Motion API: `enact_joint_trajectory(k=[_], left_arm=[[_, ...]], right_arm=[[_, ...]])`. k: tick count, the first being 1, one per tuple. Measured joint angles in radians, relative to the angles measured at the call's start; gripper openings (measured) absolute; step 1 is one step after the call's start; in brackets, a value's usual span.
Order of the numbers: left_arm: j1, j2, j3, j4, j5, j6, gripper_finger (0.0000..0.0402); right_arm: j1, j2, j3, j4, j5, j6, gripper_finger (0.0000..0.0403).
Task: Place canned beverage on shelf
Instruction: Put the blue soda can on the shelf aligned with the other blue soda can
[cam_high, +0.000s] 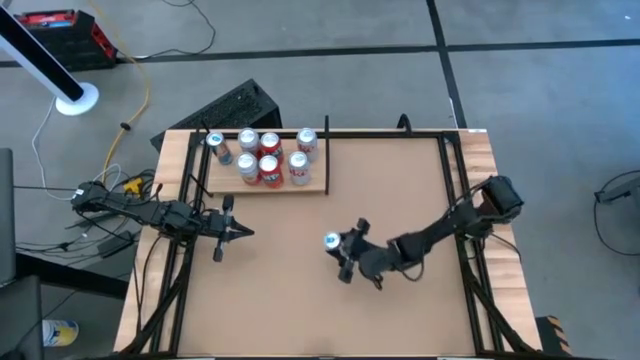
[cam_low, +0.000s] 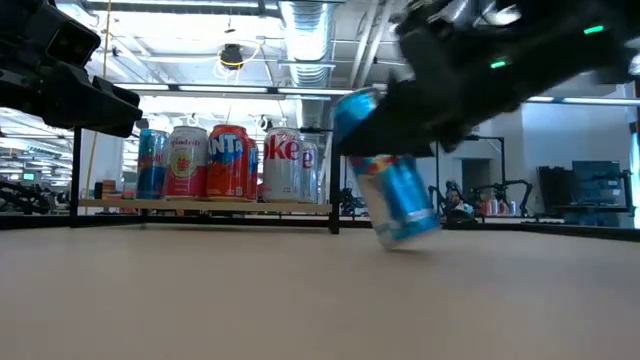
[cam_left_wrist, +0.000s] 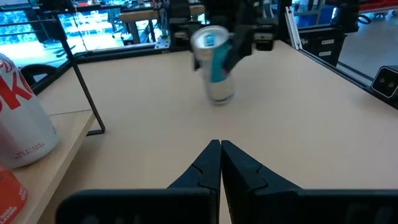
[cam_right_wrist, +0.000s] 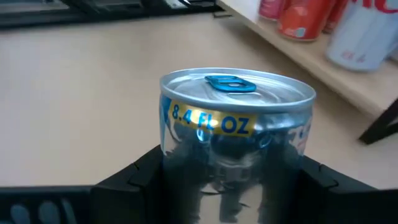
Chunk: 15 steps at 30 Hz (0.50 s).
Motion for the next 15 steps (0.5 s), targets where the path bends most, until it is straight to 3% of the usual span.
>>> enact_joint_trajectory(k=[6, 12, 15], left_arm=[[0.0, 0.0, 0.0, 0.0, 0.0, 0.0, 0.0], [0.0, 0.0, 0.0, 0.0, 0.0, 0.0, 0.0], [0.0, 0.0, 0.0, 0.0, 0.0, 0.0, 0.0]], right_arm=[[0.124, -0.101, -0.012, -0.159, 0.046, 0.084, 0.0243], [0.27, -0.269, -0.011, -0.444, 0.25, 0.263, 0.0243], [0.322, -0.341, -0.011, -0.611, 0.227, 0.411, 0.0243]])
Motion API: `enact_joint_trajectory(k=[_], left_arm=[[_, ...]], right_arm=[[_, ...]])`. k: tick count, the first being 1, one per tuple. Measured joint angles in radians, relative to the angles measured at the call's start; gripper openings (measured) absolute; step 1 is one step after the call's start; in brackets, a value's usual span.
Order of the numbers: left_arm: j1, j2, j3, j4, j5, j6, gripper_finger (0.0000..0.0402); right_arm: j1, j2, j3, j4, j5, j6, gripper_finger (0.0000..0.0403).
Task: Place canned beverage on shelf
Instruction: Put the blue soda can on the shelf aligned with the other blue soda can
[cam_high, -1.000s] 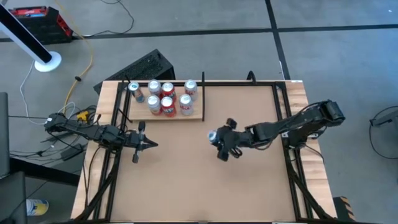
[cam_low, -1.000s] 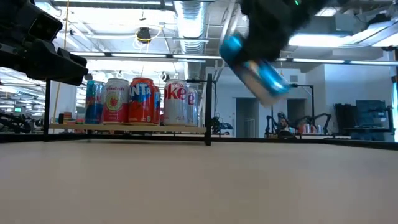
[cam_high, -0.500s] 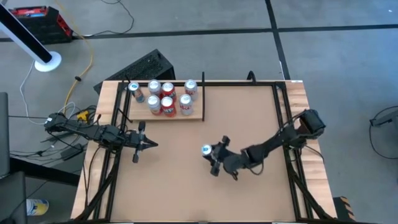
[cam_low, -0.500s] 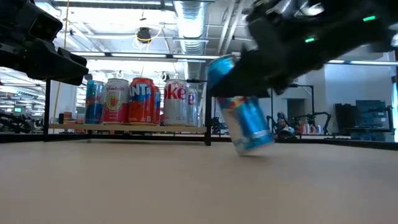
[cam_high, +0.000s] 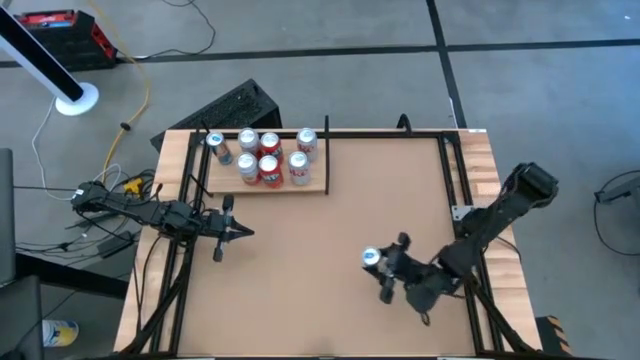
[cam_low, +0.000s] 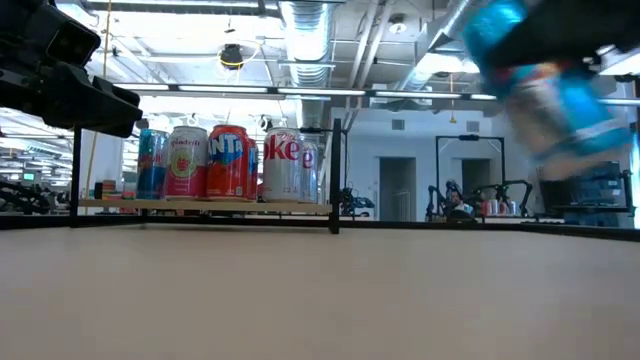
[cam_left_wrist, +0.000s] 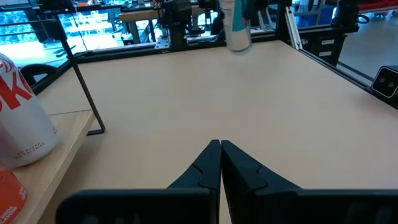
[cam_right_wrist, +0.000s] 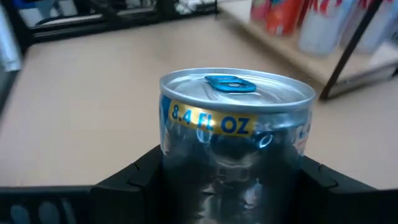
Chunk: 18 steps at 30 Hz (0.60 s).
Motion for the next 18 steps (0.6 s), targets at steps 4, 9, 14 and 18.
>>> enact_joint_trajectory(k=[4, 9, 14, 18], left_arm=[[0.0, 0.0, 0.0, 0.0, 0.0, 0.0, 0.0], [0.0, 0.0, 0.0, 0.0, 0.0, 0.0, 0.0], [0.0, 0.0, 0.0, 0.0, 0.0, 0.0, 0.0], [0.0, 0.0, 0.0, 0.0, 0.0, 0.0, 0.0]], right_arm=[[-0.029, -0.098, 0.009, -0.248, -0.229, 0.292, 0.0243], [-0.151, -0.135, 0.016, -0.396, -0.479, 0.417, 0.0243], [-0.251, -0.131, 0.016, -0.472, -0.645, 0.416, 0.0243], [-0.297, -0.135, 0.016, -0.454, -0.655, 0.376, 0.0243]])
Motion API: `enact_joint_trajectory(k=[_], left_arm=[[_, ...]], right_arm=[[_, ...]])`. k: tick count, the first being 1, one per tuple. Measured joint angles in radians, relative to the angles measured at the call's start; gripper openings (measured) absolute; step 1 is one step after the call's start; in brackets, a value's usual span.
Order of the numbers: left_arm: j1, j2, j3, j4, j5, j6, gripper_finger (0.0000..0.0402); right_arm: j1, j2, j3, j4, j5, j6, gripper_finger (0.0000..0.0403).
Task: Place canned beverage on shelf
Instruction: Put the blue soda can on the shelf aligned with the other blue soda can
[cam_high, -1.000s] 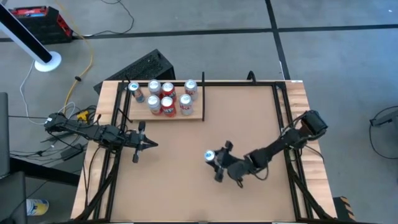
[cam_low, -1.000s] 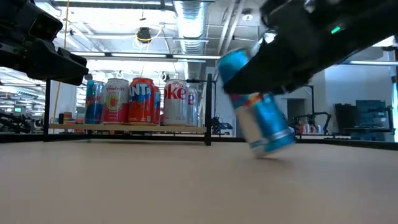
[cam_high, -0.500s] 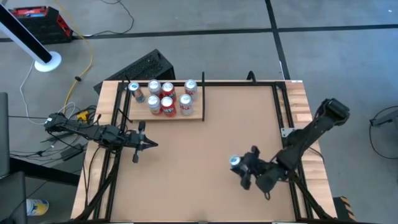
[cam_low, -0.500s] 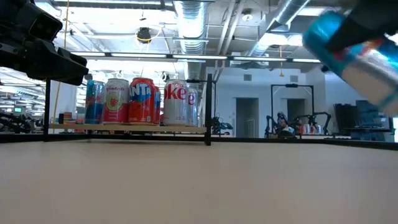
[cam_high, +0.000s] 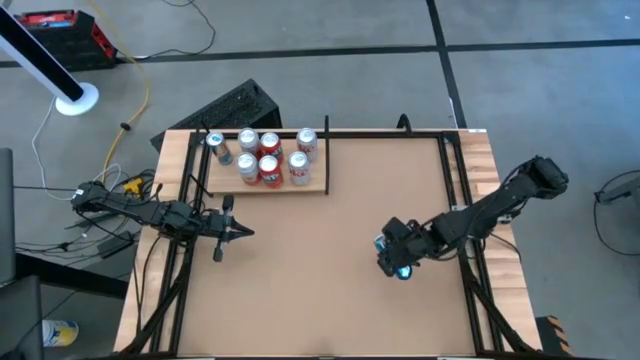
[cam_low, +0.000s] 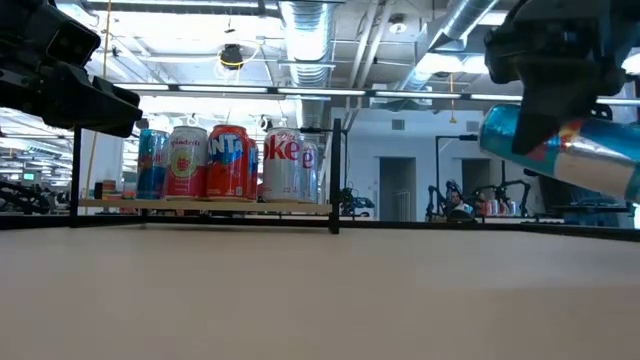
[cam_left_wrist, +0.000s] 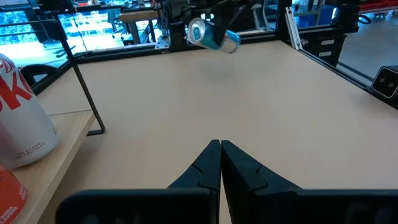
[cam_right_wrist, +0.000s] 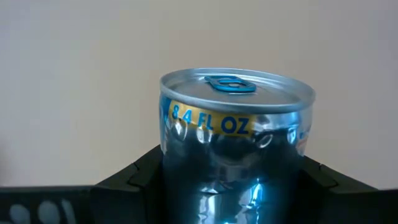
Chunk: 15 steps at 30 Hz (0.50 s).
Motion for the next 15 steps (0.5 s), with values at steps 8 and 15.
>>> enact_joint_trajectory(k=[8, 15], left_arm=[[0.0, 0.0, 0.0, 0.0, 0.0, 0.0, 0.0], [0.0, 0.0, 0.0, 0.0, 0.0, 0.0, 0.0]], right_arm=[[-0.079, 0.006, 0.002, -0.003, -0.093, 0.004, 0.0381], [-0.118, -0.001, 0.002, -0.007, -0.089, -0.028, 0.0312]])
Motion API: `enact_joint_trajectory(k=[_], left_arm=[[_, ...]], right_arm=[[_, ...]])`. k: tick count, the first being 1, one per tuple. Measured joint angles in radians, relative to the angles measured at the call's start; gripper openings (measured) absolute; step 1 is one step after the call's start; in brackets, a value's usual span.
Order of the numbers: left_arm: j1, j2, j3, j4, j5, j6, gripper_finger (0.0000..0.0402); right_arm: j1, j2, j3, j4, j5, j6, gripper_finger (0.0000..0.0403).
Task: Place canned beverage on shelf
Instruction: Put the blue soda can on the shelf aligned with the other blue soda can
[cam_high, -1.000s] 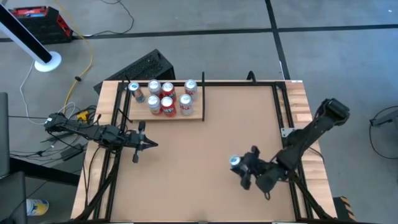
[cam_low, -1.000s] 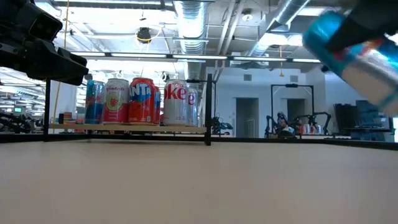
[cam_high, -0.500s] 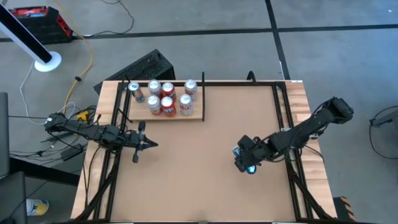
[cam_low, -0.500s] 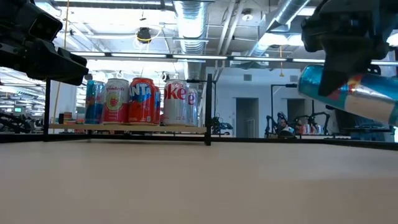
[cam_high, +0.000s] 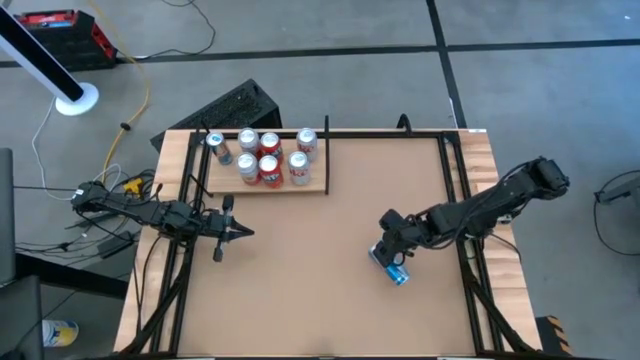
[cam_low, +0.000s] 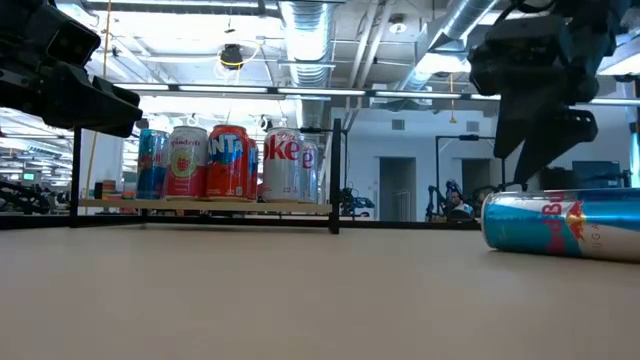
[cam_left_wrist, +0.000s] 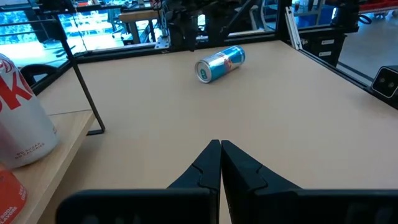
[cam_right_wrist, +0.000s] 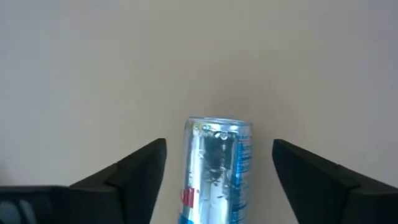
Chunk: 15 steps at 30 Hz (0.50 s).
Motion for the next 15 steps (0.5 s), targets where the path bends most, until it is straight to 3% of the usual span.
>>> enact_joint_trajectory(k=[4, 11, 15], left_arm=[[0.0, 0.0, 0.0, 0.0, 0.0, 0.0, 0.0], [0.0, 0.0, 0.0, 0.0, 0.0, 0.0, 0.0], [0.0, 0.0, 0.0, 0.0, 0.0, 0.0, 0.0]], right_arm=[[0.018, -0.024, 0.0, 0.014, 0.011, 0.01, 0.03], [0.145, -0.026, 0.0, 0.185, 0.022, 0.048, 0.03], [0.188, -0.011, -0.001, 0.146, 0.01, 0.12, 0.0301]])
